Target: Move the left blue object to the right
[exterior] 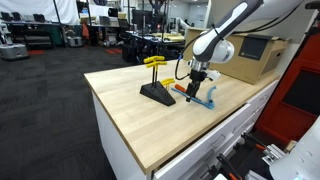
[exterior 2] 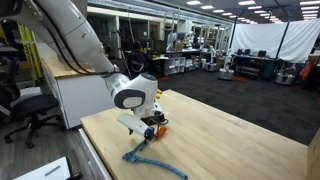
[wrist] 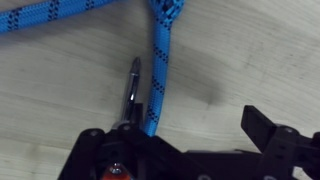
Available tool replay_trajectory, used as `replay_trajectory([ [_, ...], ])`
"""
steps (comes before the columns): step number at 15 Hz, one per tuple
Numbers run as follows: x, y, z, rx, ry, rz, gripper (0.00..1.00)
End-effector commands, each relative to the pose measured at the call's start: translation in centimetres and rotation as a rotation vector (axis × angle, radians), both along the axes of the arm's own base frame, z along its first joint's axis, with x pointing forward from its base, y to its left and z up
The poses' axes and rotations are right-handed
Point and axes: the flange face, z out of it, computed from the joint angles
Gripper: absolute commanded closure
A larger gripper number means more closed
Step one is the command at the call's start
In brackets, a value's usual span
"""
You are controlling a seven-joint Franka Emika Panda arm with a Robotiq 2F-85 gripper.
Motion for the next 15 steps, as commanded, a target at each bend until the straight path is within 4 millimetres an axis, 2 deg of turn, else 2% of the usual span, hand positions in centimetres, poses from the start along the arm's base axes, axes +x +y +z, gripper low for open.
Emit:
replay_trajectory([
  [1, 0.96, -0.61, -0.87, -0.007, -0.015, -0.033, 0.0],
  [7, 1.26, -0.8, -1.52, -0.041, -0.029, -0.067, 0.0],
  [8, 1.28, -0.78, -1.54, -0.044, -0.029, -0.07, 0.25],
  [9, 1.3, -0.7, -1.47, -0.048, -0.031, -0.07, 0.26],
  [10, 1.36, -0.76, -1.32, -0.054, -0.036, -0.071, 0.32],
  [15, 1.53, -1.33, -0.81, -0.088, -0.053, -0.083, 0.68],
])
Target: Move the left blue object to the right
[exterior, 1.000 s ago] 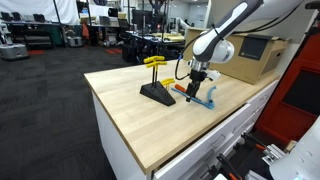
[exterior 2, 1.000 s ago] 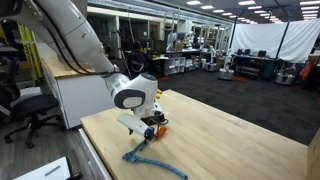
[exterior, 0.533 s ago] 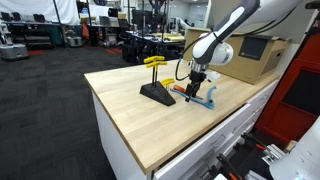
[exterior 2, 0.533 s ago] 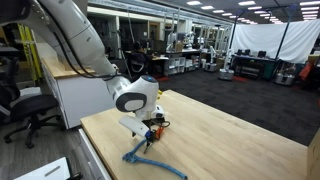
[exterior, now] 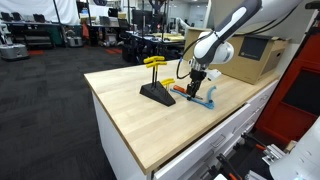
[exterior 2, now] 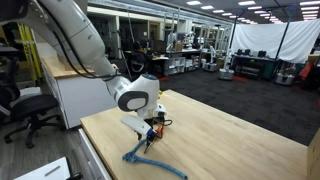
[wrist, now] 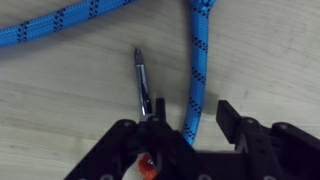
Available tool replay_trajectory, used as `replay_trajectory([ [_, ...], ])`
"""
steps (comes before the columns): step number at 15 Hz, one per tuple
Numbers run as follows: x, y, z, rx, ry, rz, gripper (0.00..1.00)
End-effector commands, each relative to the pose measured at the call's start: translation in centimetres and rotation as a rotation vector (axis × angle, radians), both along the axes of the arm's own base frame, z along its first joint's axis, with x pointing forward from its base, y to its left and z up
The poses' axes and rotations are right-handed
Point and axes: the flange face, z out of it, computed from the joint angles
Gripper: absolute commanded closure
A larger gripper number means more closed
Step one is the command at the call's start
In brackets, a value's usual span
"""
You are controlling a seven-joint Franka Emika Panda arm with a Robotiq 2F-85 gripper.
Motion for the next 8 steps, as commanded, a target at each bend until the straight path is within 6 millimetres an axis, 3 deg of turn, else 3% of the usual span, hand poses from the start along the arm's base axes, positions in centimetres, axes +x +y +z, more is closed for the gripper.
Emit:
replay_trajectory([
  [1, 0.36, 0.21, -0.56, -0.024, -0.021, -0.003, 0.75],
  [4, 0.16, 0.65, -0.44, -0.059, -0.045, 0.001, 0.97],
  [8, -0.03, 0.78, 0.39, -0.07, -0.05, 0.008, 0.97],
])
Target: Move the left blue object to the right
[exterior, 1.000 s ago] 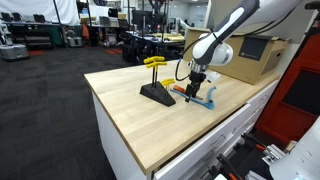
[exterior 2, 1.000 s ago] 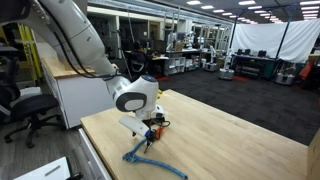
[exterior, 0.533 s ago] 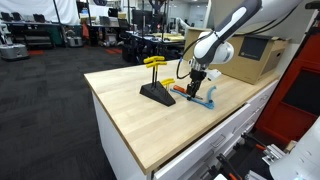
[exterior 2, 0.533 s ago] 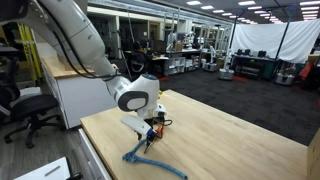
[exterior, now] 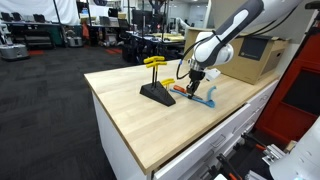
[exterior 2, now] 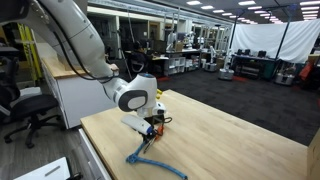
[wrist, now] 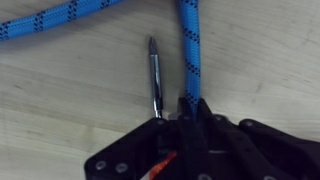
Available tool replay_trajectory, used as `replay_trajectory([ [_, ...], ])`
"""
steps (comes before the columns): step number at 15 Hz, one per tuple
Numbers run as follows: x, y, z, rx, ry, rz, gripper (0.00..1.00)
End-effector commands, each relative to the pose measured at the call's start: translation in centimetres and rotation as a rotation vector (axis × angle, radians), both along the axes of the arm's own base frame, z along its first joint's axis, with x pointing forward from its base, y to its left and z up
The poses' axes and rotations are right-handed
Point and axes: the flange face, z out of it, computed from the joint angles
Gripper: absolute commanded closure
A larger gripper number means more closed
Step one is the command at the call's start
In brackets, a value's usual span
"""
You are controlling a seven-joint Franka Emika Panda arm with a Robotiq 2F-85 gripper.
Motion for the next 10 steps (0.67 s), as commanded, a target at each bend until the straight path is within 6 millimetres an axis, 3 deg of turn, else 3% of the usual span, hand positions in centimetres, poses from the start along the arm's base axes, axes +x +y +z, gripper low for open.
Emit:
replay_trajectory([
  [1, -0.8, 0.2, 1.3, -0.01, -0.009, 0.021, 0.97],
  [5, -2.2, -0.4, 5.4, -0.042, 0.029, 0.046, 0.97],
  [10, -1.6, -4.0, 12.6, -0.036, -0.005, -0.06, 0.97],
])
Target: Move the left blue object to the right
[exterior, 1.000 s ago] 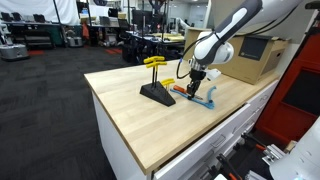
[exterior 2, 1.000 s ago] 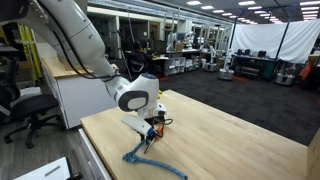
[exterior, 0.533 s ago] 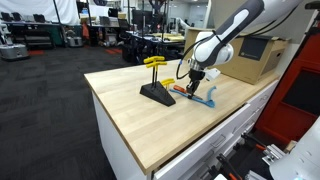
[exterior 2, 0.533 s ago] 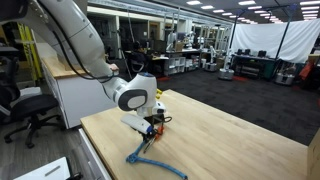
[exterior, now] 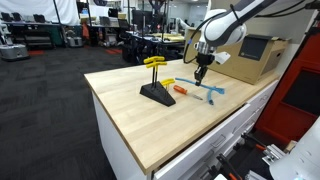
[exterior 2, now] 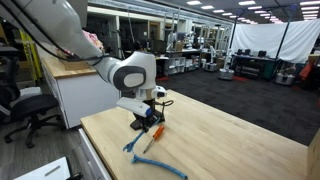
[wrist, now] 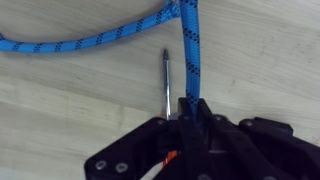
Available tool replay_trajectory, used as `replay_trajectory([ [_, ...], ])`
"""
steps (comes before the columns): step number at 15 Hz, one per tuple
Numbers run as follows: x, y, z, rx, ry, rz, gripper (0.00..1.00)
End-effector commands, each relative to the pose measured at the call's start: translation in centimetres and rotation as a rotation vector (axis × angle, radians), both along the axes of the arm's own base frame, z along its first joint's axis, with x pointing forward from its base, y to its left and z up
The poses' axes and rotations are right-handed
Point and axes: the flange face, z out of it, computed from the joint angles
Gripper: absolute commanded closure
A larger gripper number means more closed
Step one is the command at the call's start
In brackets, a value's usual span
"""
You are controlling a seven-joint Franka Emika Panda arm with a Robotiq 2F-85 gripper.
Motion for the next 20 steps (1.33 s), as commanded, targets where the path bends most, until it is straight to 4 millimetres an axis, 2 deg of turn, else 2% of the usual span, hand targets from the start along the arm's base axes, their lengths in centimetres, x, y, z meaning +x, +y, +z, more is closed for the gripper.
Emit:
replay_trajectory([
  [1, 0.4, -3.8, 4.7, 0.01, -0.007, -0.112, 0.97],
  [5, 2.3, -9.1, 6.8, 0.012, -0.008, -0.32, 0.97],
  [8, 3.5, -11.5, 6.7, -0.013, -0.061, -0.37, 0.97],
  [10, 4.1, -12.5, 5.1, -0.018, -0.066, -0.377, 0.97],
  [13, 4.5, -13.8, 1.5, -0.007, -0.057, -0.391, 0.97],
  [16, 4.4, -14.8, -2.2, -0.014, -0.031, -0.413, 0.97],
  [20, 3.8, -15.7, -5.5, -0.021, 0.016, -0.421, 0.97],
])
